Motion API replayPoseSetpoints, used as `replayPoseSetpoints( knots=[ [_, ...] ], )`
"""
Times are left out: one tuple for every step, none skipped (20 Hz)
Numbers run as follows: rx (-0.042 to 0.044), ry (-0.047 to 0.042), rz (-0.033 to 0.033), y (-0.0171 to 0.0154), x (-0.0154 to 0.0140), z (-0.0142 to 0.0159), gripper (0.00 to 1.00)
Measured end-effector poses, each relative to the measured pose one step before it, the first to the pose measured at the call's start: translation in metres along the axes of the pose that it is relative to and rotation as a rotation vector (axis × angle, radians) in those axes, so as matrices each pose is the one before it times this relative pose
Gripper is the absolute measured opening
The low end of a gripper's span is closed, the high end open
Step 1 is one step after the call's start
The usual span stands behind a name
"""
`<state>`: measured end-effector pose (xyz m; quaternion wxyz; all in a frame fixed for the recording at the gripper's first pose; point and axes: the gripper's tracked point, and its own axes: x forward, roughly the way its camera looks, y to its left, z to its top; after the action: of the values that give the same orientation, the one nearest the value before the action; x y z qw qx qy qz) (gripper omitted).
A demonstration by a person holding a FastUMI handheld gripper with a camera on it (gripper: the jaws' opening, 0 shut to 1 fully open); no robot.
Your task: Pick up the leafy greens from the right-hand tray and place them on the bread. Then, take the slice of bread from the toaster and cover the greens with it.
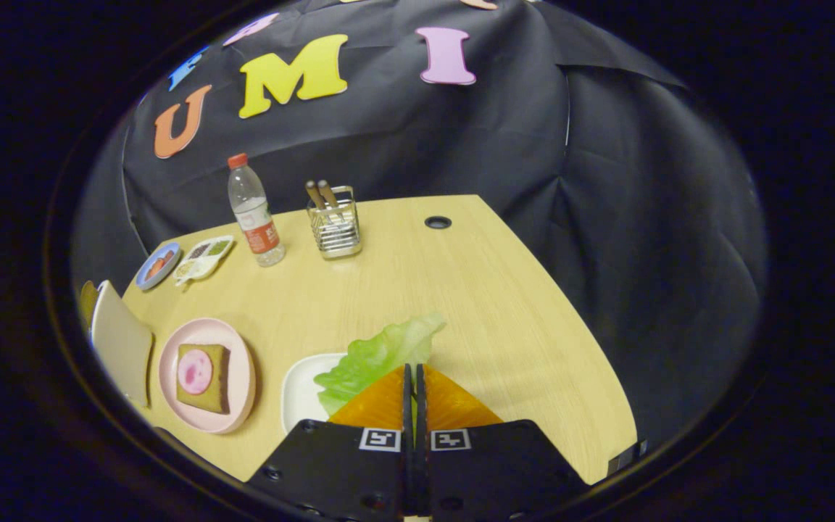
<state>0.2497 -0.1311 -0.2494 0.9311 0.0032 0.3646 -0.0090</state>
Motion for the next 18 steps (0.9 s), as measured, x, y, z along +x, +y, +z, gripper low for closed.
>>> replayPoseSetpoints(
  knots=[
    [-0.01262,-0.01525,0.00976,0.00565,-0.00746,0.00417,0.01],
    [-0.01507,-0.00939,0.00690,0.00581,-0.00599,0.00279,0.00],
    [-0.00798,-0.00850,-0.00133,0.00460,-0.00682,0.00094,0.00],
    [-0.00693,-0.00779,0.00527,0.00562,-0.00589,0.00229,0.01],
    [-0.00854,-0.00835,0.00163,0.00390,-0.00408,0.00167,0.00],
    [-0.00846,-0.00905,-0.00353,0.00336,-0.00498,0.00203,0.00],
    [-0.00655,-0.00462,0.00318,0.00394,-0.00472,0.00188,0.01],
    [-0.00589,-0.00770,0.00513,0.00589,-0.00602,0.00152,0.01],
    [-0.00558,-0.00418,0.00476,0.00496,-0.00474,0.00147,0.00],
    [-0.00757,-0.00906,0.00389,0.00587,-0.00590,0.00231,0.01],
    [-0.00749,-0.01016,0.00163,0.00541,-0.00559,0.00309,0.01],
    [-0.00775,-0.00623,0.00683,0.00726,-0.00510,0.00196,0.00],
    [-0.01089,-0.00433,0.00485,0.00770,-0.00473,0.00157,0.00],
    [-0.01291,-0.00366,0.00369,0.00733,-0.00526,0.00043,0.01],
    [-0.01045,-0.00530,0.00695,0.00829,-0.00487,0.00222,0.00],
    [-0.00742,-0.00693,0.00639,0.00851,-0.00394,0.00234,0.01],
    [-0.00962,-0.00584,0.01031,0.01072,-0.00471,0.00209,0.00],
    [-0.00866,-0.00024,0.01199,0.01150,-0.00359,0.00052,0.00]
  ],
)
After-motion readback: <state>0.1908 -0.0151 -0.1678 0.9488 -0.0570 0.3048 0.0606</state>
